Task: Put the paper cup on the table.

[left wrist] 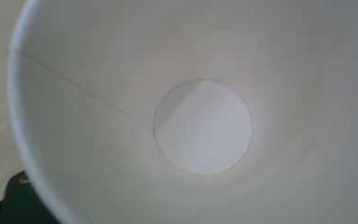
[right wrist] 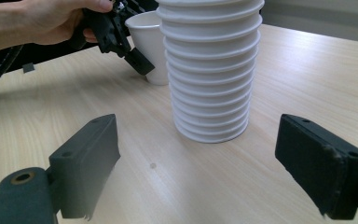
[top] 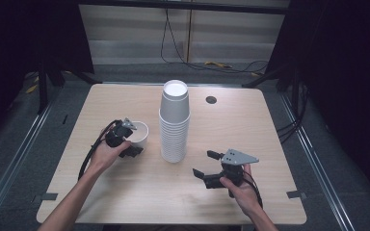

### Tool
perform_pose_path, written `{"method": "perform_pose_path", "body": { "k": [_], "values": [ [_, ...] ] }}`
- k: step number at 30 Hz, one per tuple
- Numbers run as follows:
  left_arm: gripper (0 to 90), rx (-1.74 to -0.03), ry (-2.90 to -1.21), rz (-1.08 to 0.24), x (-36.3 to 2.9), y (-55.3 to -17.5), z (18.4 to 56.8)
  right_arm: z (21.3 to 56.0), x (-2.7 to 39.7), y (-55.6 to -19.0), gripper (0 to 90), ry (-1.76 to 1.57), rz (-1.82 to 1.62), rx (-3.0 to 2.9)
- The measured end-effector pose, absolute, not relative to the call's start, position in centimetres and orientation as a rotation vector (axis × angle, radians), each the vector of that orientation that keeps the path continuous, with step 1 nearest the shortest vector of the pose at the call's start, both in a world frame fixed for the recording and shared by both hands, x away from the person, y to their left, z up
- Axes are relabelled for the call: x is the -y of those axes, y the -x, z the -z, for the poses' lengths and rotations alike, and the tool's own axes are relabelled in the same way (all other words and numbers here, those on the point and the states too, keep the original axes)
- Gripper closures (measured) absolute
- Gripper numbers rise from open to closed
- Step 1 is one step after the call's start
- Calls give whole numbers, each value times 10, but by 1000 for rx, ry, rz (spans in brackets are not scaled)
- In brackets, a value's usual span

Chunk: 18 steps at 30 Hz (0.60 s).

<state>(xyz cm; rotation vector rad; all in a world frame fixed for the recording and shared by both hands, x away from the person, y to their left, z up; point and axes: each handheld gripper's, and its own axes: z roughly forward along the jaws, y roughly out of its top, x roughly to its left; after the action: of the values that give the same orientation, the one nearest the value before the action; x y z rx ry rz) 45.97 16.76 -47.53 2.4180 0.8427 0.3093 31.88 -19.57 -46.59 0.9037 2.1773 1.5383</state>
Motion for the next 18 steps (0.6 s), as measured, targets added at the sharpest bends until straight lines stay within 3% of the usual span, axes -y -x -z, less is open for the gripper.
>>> {"method": "perform_pose_path", "body": {
  "k": [18],
  "values": [
    [164, -855, -2338, -265, -190, -445, 477, 466, 197, -321, 132, -922, -1532, -2170]
  ]
}}
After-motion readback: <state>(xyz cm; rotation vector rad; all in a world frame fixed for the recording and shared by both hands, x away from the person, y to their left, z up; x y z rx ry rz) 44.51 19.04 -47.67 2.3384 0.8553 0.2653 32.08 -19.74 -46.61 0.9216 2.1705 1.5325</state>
